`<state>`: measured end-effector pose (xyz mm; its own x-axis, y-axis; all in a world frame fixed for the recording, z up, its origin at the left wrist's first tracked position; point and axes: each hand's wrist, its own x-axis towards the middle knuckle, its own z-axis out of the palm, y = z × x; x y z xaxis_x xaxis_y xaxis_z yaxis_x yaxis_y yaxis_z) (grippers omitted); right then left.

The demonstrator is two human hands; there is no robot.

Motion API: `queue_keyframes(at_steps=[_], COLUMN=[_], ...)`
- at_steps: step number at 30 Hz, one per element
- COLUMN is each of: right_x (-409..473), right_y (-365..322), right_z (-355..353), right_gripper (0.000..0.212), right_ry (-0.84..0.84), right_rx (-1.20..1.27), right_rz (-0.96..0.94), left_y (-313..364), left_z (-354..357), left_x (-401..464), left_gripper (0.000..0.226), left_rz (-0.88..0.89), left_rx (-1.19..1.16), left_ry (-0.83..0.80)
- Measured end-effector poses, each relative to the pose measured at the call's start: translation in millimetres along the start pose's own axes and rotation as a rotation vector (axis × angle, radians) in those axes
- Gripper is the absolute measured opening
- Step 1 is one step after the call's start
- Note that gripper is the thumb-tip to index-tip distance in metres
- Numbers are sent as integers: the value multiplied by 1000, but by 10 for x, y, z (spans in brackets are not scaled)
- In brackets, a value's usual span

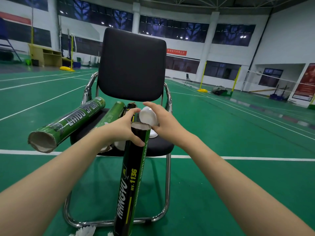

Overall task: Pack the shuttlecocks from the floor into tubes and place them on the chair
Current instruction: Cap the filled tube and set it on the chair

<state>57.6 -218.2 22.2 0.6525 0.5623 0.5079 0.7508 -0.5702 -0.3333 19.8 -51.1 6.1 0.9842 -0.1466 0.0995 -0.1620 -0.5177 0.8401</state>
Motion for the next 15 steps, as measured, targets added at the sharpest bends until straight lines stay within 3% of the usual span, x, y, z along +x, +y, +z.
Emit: queue_keyframes(at_steps=[15], right_x=[-129], right_y=[-168], right_z=[52], right_gripper=[58], right_ry=[-41], right_rx=[31], right_rz=[-14], left_y=[33], left_z=[13], left_x=[-44], left_gripper=[93], left_rz=[5], left_rx=[-26], left_ry=[10])
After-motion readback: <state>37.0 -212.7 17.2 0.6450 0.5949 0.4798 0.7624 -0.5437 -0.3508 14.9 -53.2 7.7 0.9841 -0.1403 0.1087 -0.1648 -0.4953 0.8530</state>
